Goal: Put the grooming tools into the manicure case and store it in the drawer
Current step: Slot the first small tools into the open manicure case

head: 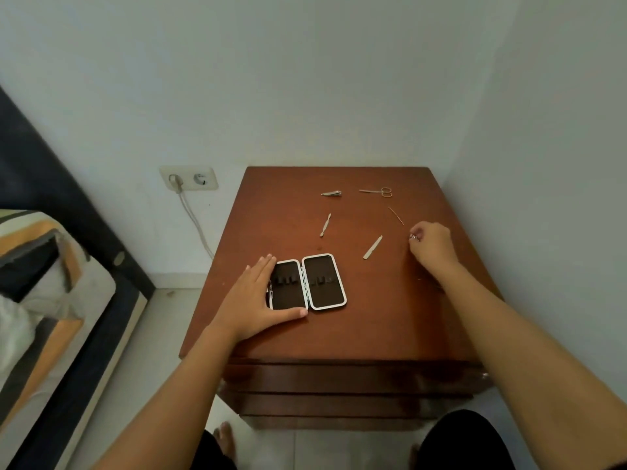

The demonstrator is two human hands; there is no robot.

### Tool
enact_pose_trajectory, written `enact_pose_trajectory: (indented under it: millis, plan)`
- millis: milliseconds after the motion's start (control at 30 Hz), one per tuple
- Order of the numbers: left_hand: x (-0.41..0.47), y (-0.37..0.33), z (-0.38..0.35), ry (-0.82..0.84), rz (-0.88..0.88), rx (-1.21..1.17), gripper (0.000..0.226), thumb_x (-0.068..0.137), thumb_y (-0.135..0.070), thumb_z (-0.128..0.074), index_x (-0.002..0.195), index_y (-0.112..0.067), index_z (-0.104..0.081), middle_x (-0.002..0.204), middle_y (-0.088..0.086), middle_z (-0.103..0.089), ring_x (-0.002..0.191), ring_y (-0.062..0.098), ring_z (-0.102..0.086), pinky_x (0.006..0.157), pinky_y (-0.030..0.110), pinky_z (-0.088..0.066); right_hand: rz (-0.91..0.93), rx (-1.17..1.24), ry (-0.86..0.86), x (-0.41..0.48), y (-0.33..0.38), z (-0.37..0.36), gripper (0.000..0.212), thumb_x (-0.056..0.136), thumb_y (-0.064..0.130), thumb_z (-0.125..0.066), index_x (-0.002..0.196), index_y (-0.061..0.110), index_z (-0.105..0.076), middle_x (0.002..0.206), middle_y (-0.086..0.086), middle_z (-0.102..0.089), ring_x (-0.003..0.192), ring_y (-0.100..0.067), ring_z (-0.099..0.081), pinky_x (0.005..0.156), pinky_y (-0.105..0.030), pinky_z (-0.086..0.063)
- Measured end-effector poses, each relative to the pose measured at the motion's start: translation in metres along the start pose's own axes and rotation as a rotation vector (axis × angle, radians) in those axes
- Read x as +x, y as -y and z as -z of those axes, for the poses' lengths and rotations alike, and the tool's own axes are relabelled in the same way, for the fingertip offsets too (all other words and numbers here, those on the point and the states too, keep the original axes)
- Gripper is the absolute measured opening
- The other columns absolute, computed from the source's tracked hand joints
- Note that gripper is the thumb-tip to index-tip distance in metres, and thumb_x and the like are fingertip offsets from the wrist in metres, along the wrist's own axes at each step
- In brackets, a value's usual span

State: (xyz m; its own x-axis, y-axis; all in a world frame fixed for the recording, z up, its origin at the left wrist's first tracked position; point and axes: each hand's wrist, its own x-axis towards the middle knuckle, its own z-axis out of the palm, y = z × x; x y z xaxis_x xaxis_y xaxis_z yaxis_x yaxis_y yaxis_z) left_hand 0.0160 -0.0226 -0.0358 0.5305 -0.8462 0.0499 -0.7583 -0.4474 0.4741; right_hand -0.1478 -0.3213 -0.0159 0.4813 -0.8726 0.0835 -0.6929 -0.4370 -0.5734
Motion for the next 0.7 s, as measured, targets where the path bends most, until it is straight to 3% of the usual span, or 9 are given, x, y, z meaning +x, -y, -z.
enact_pose_trajectory:
  millis: [200, 333, 433, 500, 567, 700]
  plan:
    - [-0.009, -0.007, -0.004, -0.068, 0.075, 0.060, 0.122, 0.059, -0.087, -0.042, 0.150, -0.015, -0.006, 0.159, 0.000, -0.003, 0.145, 0.011, 0.003, 0.114, 0.027, 0.007, 0.035, 0.180, -0.021, -0.009, 0.044, -0.001, 0.023, 0.085, 0.005, -0.058, 0.106, 0.004, -0.066, 0.110, -0.019, -0.065, 0.105, -0.031, -0.059, 0.093, -0.030, -0.042]
    - [-0.014, -0.009, -0.005, -0.072, 0.089, 0.091, 0.121, 0.061, -0.087, -0.037, 0.150, -0.013, -0.002, 0.159, 0.003, 0.000, 0.145, 0.013, 0.006, 0.113, 0.027, 0.010, 0.136, 0.328, 0.025, -0.029, 0.102, -0.018, 0.022, 0.083, 0.007, -0.062, 0.104, 0.007, -0.068, 0.105, -0.013, -0.068, 0.094, -0.022, -0.061, 0.090, -0.031, -0.045]
    - [-0.017, -0.010, -0.004, -0.072, 0.085, 0.107, 0.119, 0.063, -0.085, -0.037, 0.149, -0.012, 0.001, 0.159, 0.004, 0.003, 0.145, 0.014, 0.009, 0.111, 0.026, 0.013, 0.207, 0.418, 0.112, -0.049, 0.138, -0.041, 0.019, 0.081, 0.005, -0.066, 0.100, 0.006, -0.070, 0.093, -0.009, -0.067, 0.082, -0.014, -0.057, 0.082, -0.024, -0.049]
    - [-0.018, -0.010, -0.003, -0.066, 0.087, 0.109, 0.119, 0.063, -0.085, -0.036, 0.149, -0.011, 0.003, 0.159, 0.005, 0.004, 0.144, 0.014, 0.010, 0.110, 0.026, 0.014, 0.252, 0.423, 0.168, -0.061, 0.154, -0.056, 0.019, 0.080, 0.006, -0.068, 0.099, 0.006, -0.069, 0.088, -0.005, -0.062, 0.074, -0.012, -0.055, 0.066, -0.007, -0.042]
    - [-0.018, -0.011, -0.003, -0.061, 0.093, 0.109, 0.121, 0.062, -0.086, -0.035, 0.149, -0.010, 0.003, 0.158, 0.006, 0.006, 0.144, 0.015, 0.012, 0.110, 0.026, 0.015, 0.279, 0.431, 0.215, -0.070, 0.165, -0.069, 0.019, 0.079, 0.005, -0.069, 0.098, 0.002, -0.067, 0.084, -0.004, -0.059, 0.064, -0.006, -0.050, 0.056, 0.000, -0.039]
    - [-0.017, -0.009, -0.005, -0.050, 0.104, 0.128, 0.125, 0.060, -0.091, -0.030, 0.149, -0.009, 0.005, 0.158, 0.007, 0.009, 0.144, 0.016, 0.015, 0.111, 0.027, 0.015, 0.308, 0.395, 0.266, -0.081, 0.169, -0.088, 0.019, 0.076, 0.005, -0.071, 0.094, 0.004, -0.066, 0.078, -0.005, -0.057, 0.068, -0.014, -0.052, 0.057, -0.002, -0.039]
